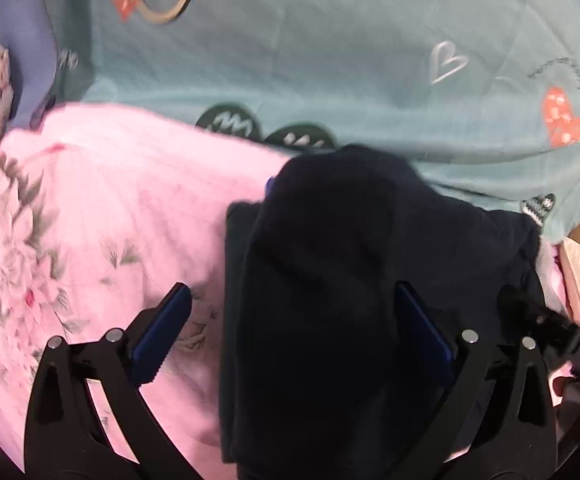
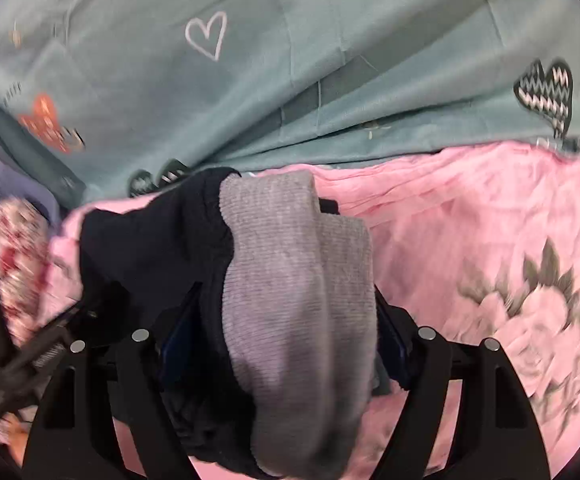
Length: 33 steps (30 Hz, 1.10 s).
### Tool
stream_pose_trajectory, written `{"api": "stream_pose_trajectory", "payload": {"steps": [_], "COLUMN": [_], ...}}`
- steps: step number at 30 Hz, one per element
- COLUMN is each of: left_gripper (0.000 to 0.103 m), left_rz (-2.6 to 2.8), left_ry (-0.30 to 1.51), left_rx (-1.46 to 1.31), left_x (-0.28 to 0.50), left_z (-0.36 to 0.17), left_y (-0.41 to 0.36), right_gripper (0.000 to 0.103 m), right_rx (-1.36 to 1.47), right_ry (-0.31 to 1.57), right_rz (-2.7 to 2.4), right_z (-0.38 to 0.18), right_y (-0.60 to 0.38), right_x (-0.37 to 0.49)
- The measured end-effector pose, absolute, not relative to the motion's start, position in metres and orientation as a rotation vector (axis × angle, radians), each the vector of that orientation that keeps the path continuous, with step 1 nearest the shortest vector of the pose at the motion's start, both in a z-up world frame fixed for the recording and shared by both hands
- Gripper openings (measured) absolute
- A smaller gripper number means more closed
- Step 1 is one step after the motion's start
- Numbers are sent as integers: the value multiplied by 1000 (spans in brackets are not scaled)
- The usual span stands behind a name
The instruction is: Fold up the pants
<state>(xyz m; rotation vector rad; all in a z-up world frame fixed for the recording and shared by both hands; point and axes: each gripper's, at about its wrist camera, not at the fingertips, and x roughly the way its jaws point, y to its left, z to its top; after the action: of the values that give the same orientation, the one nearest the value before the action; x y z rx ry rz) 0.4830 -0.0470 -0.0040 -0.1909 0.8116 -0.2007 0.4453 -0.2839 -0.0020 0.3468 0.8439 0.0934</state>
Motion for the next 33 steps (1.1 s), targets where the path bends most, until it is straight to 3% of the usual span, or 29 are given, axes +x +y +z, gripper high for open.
{"api": "stream_pose_trajectory", "payload": {"steps": [4, 8, 10, 11, 12, 17, 23, 33], "left_gripper": [101, 101, 101, 101, 101, 101, 101, 101], "left_rz": [-220, -195, -188, -188, -183, -197, -170, -99], "left_ry": [704, 599, 590, 601, 608, 664, 598, 571], "left_rx": [-198, -169, -111, -80, -63, -21, -46, -2], "left_x": [430, 331, 279, 250, 225, 103, 9, -37], "left_z": [49, 96, 103, 102, 99, 73, 62, 59], "left_y": [-26, -1, 4, 6, 10, 24, 43, 52], "right_gripper": [77, 77, 94, 97, 102, 102, 102, 102], "right_rx": [302, 227, 117, 79, 59, 59, 156, 103], "right_ry": [656, 588, 539, 521, 493, 460, 464, 509], "right_rz": [147, 135, 99, 80, 65, 74, 55, -16], "right_z": [56, 104, 123, 129, 130, 111, 73, 54], "right_y": [-294, -293, -282, -278, -277, -269, -275, -272], "right_x": [382, 291, 226, 194, 163, 34, -50, -95]}}
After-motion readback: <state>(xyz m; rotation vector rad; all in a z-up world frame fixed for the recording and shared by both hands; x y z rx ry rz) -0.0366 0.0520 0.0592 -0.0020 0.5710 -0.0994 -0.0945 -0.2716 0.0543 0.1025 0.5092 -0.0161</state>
